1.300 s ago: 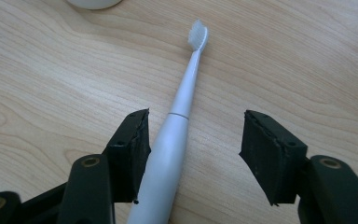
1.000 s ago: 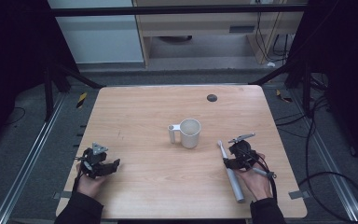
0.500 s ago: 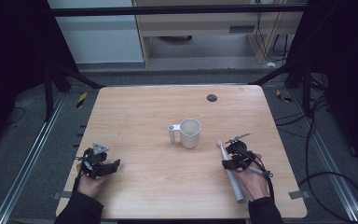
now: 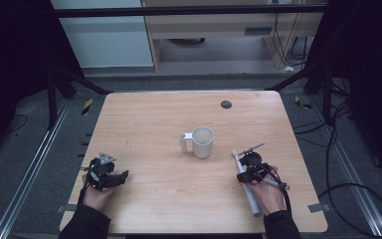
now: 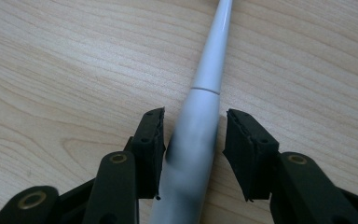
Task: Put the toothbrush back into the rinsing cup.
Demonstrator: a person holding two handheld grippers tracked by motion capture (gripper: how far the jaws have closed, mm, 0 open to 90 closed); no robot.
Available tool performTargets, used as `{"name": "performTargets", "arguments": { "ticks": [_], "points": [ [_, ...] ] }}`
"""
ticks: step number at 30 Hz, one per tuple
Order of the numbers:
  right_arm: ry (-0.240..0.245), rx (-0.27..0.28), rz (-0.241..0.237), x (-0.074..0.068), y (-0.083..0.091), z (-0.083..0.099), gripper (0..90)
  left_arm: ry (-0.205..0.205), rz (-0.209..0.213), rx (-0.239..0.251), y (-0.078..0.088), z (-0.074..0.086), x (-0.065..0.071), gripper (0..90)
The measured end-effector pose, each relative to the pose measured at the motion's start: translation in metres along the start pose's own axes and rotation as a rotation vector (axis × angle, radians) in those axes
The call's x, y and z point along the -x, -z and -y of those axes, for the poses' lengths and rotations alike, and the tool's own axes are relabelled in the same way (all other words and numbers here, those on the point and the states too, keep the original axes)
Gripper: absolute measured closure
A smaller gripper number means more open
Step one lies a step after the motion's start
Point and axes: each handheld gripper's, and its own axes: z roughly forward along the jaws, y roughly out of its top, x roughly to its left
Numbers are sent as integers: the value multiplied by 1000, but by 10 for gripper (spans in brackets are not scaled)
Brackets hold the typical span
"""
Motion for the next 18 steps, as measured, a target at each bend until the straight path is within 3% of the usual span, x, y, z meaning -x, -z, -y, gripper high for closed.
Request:
{"name": "performTargets", "arguments": {
  "ticks": [18],
  "points": [
    [4,-19,-5,-2,-5,1,643,-2,5,-5,-1,0,0,374]
  ]
}}
